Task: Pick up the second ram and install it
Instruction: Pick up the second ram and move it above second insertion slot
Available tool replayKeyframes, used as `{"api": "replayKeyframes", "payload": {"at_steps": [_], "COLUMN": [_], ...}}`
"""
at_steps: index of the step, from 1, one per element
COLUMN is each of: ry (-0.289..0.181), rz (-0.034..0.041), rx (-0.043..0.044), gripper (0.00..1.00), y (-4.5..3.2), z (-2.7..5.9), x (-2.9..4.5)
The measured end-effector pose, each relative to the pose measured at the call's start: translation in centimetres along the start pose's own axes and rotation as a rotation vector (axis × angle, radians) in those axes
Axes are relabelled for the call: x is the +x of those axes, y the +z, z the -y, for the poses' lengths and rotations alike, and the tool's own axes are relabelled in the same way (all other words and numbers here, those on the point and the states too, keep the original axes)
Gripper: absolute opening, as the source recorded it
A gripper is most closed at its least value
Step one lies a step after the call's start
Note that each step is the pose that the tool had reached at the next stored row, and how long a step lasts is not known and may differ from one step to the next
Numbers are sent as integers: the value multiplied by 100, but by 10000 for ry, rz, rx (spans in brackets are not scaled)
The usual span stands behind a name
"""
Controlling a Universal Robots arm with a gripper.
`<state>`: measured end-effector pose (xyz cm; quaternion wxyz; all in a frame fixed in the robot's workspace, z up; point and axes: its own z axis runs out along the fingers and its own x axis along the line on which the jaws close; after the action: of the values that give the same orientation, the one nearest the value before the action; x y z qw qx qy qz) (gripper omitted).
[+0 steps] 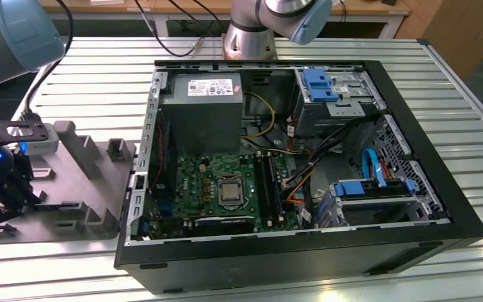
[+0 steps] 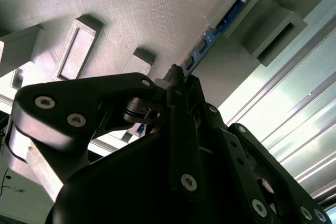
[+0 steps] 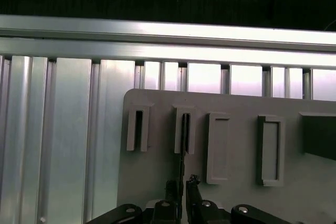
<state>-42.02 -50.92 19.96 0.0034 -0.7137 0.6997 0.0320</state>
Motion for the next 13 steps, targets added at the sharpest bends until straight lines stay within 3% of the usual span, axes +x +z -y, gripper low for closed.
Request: {"api": "replayKeyframes", "payload": {"at_steps": [3, 4, 13], "ry": [0, 0, 0], "rz": [0, 0, 1], "rx": [0, 0, 0], "gripper": [20, 13, 12], "y": [0, 0, 0], "z": [0, 0, 0], "x": [0, 0, 1]}}
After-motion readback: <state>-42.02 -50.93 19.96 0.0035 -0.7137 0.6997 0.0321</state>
